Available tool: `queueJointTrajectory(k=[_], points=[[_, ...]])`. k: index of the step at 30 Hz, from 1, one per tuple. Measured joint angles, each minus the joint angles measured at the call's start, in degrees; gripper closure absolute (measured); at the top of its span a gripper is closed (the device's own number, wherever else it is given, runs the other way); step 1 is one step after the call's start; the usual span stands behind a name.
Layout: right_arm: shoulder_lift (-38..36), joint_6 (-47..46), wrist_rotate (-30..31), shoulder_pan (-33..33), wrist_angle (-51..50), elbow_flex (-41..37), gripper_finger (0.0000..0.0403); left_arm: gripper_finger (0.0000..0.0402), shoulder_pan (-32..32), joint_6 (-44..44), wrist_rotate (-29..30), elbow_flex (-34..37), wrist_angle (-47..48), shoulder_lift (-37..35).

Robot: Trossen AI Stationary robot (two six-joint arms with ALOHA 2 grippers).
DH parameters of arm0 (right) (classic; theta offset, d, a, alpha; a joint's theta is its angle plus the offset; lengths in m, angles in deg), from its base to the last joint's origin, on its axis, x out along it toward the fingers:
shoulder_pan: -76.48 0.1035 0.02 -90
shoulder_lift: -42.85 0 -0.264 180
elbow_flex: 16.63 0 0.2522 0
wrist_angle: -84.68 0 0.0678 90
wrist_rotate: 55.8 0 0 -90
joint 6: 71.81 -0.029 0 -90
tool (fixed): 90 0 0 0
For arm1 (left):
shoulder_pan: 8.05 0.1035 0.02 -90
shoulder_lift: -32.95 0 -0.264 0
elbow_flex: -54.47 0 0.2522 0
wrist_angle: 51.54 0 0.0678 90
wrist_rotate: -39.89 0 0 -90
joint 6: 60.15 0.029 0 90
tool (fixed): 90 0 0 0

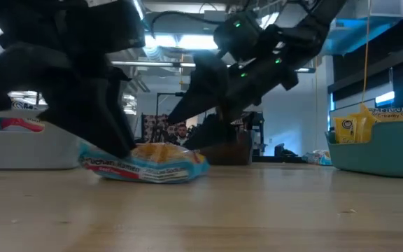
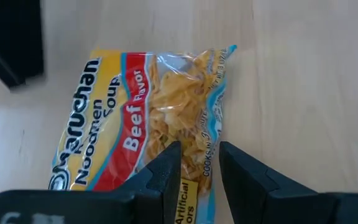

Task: Sort Maruchan noodles
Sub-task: Put the blue noodle pack into the gray bin

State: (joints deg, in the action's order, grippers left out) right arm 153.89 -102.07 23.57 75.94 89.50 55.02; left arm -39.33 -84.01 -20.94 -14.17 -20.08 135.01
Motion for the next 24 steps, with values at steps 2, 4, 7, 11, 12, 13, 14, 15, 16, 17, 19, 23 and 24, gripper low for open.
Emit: queueJointTrajectory(k=[2,4,7,11,12,13,14,15,16,17,19,23,24], points=[[1.8,-0.1,-1.2,0.0,-0.8,1.5,0.0066,0.0296,0.0,0.0,0.4,-0.1,-0.6,1.1],[3.1,-0.2,-3.2,0.0,-1.7,2.9,0.0066,0.0296,-0.1,0.0,1.3,-0.2,-0.6,1.8],[4.5,-0.2,-6.5,0.1,-3.6,4.7,0.0066,0.0296,-0.3,0.0,1.7,-0.1,-0.7,2.1],[6.0,-0.1,-6.9,0.2,-7.3,6.4,0.0065,0.0296,-0.3,0.2,1.7,-0.1,-0.9,2.2],[6.5,-0.2,-6.5,0.2,-7.3,6.9,0.0065,0.0296,-0.3,0.2,1.6,-0.1,-0.9,2.2],[6.7,-0.1,-6.1,0.1,-7.9,7.0,0.0065,0.0296,-0.3,0.1,1.6,0.0,-0.9,2.2],[6.9,-0.2,-5.9,0.1,-8.3,7.2,0.0065,0.0296,-0.3,0.1,1.5,0.0,-0.9,2.2],[7.1,-0.6,-5.9,0.1,-8.3,7.4,0.0065,0.0296,-0.3,0.1,1.4,0.0,-0.9,2.2],[7.3,-0.8,-6.1,0.1,-8.2,7.4,0.0065,0.0296,-0.3,0.1,1.4,0.0,-1.0,2.2],[7.5,-1.0,-6.9,0.1,-7.9,7.5,0.0065,0.0296,-0.4,0.1,1.7,0.0,-1.1,2.2],[7.7,-1.0,-8.9,0.1,-7.5,7.5,0.0065,0.0296,-0.4,0.1,2.0,0.0,-1.1,2.3],[7.8,-1.1,-11.9,0.9,-7.2,7.5,0.0065,0.0296,-0.4,0.2,2.0,0.0,-1.1,2.3],[7.9,-1.2,-12.8,1.2,-6.7,7.4,0.0066,0.0296,-0.4,0.2,1.9,0.0,-1.1,2.3]])
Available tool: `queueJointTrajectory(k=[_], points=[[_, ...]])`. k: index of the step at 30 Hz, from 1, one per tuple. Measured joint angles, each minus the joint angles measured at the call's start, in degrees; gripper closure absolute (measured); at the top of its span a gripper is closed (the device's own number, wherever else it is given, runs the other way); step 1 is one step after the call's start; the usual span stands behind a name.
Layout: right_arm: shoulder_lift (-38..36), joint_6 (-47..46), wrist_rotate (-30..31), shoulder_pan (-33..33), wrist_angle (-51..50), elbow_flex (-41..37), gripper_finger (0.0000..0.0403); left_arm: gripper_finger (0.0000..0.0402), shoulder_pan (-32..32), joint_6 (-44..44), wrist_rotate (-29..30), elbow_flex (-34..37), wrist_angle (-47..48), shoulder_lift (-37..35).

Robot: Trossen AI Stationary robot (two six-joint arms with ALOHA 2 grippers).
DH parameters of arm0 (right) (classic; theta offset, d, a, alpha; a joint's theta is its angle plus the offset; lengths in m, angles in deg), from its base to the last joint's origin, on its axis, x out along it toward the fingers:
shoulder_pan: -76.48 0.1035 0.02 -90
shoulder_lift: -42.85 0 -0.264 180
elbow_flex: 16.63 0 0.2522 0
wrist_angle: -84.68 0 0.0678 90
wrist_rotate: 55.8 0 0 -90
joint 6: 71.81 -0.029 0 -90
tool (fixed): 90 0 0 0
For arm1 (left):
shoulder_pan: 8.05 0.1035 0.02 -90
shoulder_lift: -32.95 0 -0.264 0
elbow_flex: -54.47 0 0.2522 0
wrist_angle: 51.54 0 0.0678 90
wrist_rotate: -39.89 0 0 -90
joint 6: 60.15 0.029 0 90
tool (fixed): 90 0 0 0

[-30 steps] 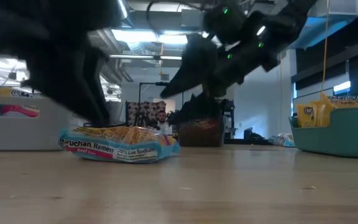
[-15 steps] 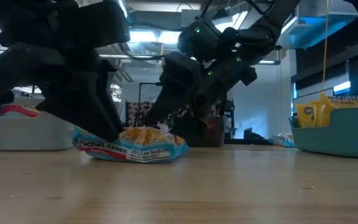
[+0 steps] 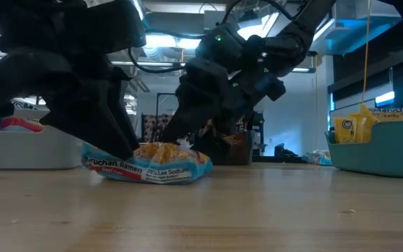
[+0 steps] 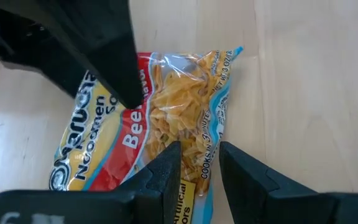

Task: Sort Maruchan noodles
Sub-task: Put the blue noodle pack into the gray bin

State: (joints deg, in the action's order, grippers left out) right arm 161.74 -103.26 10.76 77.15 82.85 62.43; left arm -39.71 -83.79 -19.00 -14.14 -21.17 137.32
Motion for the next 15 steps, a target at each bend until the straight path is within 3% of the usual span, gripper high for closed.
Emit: queueJointTrajectory(k=[5,15], points=[[0.2,-0.3,-3.0,0.4,3.4,-0.2,0.0084,0.0296,-0.1,0.0,-1.0,0.0,-0.4,0.0],[0.1,-0.5,-4.7,0.7,8.9,-0.2,0.0160,0.0296,-0.4,0.0,-1.8,-0.1,-0.9,0.0]])
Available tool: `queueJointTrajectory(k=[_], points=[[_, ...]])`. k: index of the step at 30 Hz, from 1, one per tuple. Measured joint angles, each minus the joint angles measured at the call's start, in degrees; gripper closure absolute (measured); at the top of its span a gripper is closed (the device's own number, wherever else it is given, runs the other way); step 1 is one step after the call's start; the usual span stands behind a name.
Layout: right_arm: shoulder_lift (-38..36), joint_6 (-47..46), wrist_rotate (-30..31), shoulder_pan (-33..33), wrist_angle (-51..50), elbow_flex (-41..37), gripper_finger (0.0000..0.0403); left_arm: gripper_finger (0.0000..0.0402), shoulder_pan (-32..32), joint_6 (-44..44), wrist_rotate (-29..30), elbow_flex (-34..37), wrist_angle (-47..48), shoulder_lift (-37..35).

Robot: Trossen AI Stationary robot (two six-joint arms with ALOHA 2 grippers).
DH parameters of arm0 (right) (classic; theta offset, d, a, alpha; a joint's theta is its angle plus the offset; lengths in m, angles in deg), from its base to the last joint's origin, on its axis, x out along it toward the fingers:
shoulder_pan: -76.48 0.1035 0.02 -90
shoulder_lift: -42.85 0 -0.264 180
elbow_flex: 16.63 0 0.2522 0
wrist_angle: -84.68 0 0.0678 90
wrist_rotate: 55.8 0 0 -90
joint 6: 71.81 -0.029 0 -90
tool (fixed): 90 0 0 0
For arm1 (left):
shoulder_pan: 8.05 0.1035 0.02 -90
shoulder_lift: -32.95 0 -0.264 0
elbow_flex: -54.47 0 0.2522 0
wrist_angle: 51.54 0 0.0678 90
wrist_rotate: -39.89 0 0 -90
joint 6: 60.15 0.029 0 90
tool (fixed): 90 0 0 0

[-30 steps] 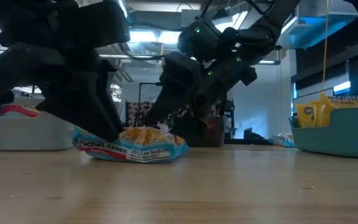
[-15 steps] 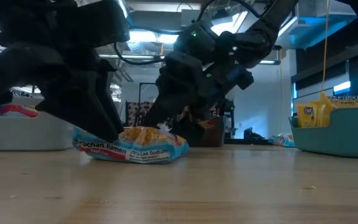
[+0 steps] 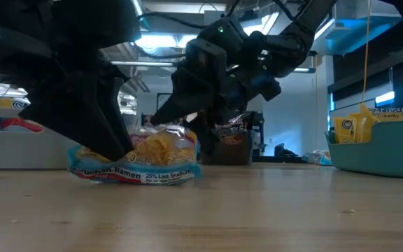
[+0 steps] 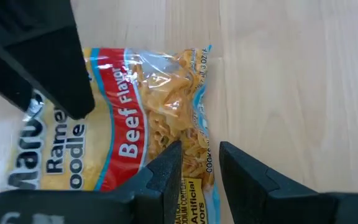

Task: Sort Maruchan noodles
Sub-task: Put the blue noodle pack into the gray bin

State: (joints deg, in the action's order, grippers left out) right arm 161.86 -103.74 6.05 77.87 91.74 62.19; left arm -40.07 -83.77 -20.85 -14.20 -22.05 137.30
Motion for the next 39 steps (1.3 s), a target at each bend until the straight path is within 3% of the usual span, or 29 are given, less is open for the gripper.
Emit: queueJointTrajectory(k=[15,22,28,39], points=[[-0.3,1.7,2.3,0.2,0.0,0.2,0.0301,0.0296,-0.3,0.2,1.2,0.2,1.3,0.4],[-0.9,3.8,3.1,0.4,0.1,0.2,0.0293,0.0296,-0.8,0.2,1.1,-3.5,8.8,-0.6],[-4.7,8.0,4.0,1.5,-7.0,0.1,0.0298,0.0296,-3.3,-1.4,1.9,-6.7,17.8,-6.3],[-10.2,18.8,26.0,10.1,-18.2,0.1,0.0296,0.0296,-8.4,-1.5,17.2,-5.6,14.7,-15.5]])
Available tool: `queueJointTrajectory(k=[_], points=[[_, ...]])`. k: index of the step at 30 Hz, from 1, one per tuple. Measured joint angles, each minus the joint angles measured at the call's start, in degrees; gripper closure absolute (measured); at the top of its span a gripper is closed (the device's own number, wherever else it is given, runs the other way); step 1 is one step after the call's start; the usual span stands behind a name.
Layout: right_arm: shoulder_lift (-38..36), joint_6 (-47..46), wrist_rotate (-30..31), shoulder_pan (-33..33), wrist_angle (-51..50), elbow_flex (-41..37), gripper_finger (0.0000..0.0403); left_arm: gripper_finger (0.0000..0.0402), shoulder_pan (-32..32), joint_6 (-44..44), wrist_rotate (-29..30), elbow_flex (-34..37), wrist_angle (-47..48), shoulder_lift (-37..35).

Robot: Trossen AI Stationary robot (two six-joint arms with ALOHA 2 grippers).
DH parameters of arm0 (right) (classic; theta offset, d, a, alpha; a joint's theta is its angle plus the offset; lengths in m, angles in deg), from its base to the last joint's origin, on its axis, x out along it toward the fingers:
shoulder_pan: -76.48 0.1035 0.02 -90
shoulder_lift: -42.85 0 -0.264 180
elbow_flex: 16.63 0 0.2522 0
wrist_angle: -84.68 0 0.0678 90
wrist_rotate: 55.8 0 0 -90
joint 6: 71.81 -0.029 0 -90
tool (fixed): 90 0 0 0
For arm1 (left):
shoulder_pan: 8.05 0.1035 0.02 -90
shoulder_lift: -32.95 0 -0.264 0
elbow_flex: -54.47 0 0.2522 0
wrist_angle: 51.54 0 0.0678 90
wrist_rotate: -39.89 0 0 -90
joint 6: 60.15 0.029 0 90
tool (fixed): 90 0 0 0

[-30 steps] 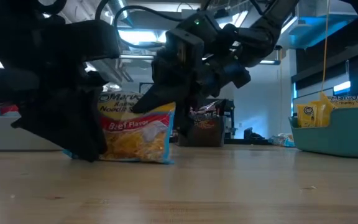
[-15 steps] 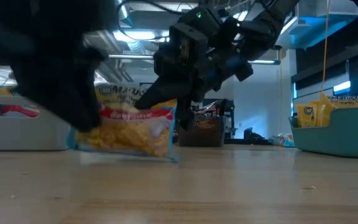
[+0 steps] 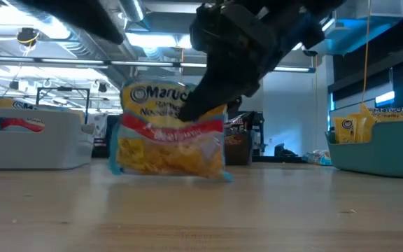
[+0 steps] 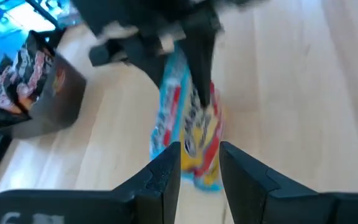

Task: Sort Maruchan noodles
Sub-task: Put the blue noodle pack into the gray bin

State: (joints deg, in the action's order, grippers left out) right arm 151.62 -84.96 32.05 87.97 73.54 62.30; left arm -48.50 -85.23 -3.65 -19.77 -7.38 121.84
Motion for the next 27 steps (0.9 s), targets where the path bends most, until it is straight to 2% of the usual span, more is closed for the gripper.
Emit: queueJointTrajectory(k=[4,7,10,13,18,27], points=[[0.0,1.6,6.5,3.1,-0.7,0.0,0.0299,0.0296,0.1,2.4,1.4,0.0,-8.5,0.0],[0.0,1.9,10.5,4.9,-0.8,0.0,0.0298,0.0296,0.6,6.1,-0.2,0.0,-13.0,0.0],[0.0,2.2,12.4,6.0,-0.4,0.0,0.0298,0.0296,1.6,7.1,-0.6,0.0,-14.7,0.0],[0.0,2.3,13.2,6.7,-0.7,0.0,0.0298,0.0286,3.2,3.9,-2.8,0.0,-13.1,0.0],[0.0,3.0,13.5,7.4,0.8,0.0,0.0297,0.0240,6.3,-2.9,-7.6,0.0,-9.2,0.0],[0.0,3.0,13.6,7.3,3.2,0.0,0.0297,0.0140,11.3,-1.8,-16.0,0.0,-12.0,2.4]])
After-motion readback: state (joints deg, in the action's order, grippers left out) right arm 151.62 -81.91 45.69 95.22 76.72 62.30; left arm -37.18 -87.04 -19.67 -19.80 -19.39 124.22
